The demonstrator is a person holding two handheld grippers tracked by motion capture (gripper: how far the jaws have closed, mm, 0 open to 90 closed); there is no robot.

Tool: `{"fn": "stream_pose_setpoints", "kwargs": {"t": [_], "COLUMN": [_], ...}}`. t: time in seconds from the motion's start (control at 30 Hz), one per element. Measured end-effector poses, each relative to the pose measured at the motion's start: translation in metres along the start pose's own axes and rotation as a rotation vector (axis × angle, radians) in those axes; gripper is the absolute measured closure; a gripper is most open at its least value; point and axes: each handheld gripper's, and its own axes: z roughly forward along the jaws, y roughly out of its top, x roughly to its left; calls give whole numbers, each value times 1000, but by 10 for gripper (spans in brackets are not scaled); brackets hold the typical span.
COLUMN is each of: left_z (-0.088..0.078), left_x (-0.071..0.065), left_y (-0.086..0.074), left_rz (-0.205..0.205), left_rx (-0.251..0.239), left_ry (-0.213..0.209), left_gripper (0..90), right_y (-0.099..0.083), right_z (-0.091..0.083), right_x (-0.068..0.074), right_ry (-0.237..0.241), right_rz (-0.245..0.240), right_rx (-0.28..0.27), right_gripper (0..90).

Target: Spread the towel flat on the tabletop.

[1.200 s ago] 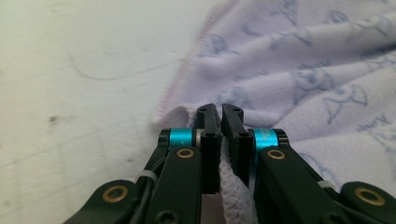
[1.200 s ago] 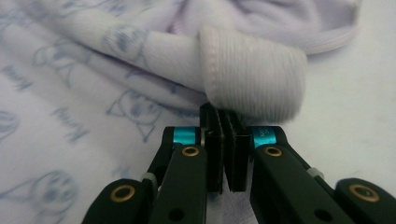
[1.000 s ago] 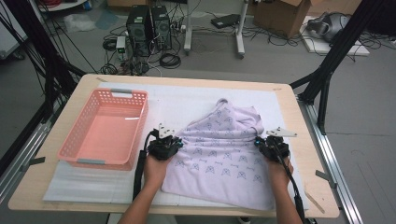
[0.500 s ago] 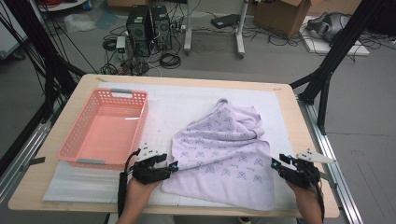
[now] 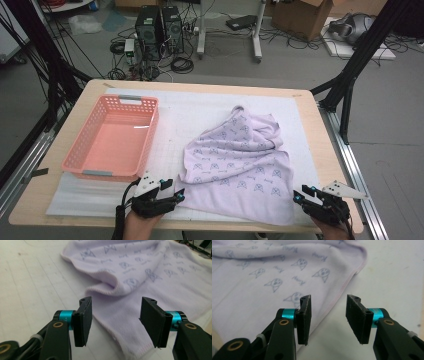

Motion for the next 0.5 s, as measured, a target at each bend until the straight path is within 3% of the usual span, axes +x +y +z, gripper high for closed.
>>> {"fn": "stream_pose_setpoints", "kwargs": {"t": [0.1, 0.27, 0.3, 0.33, 0.37, 0.4, 0.43, 0.47, 0.5], "left_z": [4, 6, 7, 7, 6, 5, 4, 3, 1], "left_x": [-4, -17, -21, -25, -26, -26, -26, -28, -30], "left_y": [-6, -11, -13, -15, -16, -16, -16, -16, -17], "left_rz": [-14, 41, 71, 118, 128, 110, 103, 105, 120], "left_rx": [30, 34, 28, 23, 19, 21, 29, 30, 35], "left_ry": [0, 27, 49, 97, 111, 112, 85, 92, 99], "left_gripper": [435, 422, 429, 472, 570, 646, 765, 858, 861], "right_y": [-5, -13, -15, -17, -19, -19, -19, -19, -18], "right_z": [1, -2, -1, 0, 0, 0, 0, 0, 0], "right_x": [7, 14, 15, 15, 15, 15, 16, 16, 17], "right_ry": [1, -4, -13, -27, -33, -36, -40, -35, -15], "right_rz": [-18, -26, -36, -47, -53, -53, -54, -52, -53], "right_rx": [22, 50, 64, 85, 81, 81, 84, 84, 87], "right_gripper": [547, 540, 544, 555, 564, 580, 613, 680, 753]}}
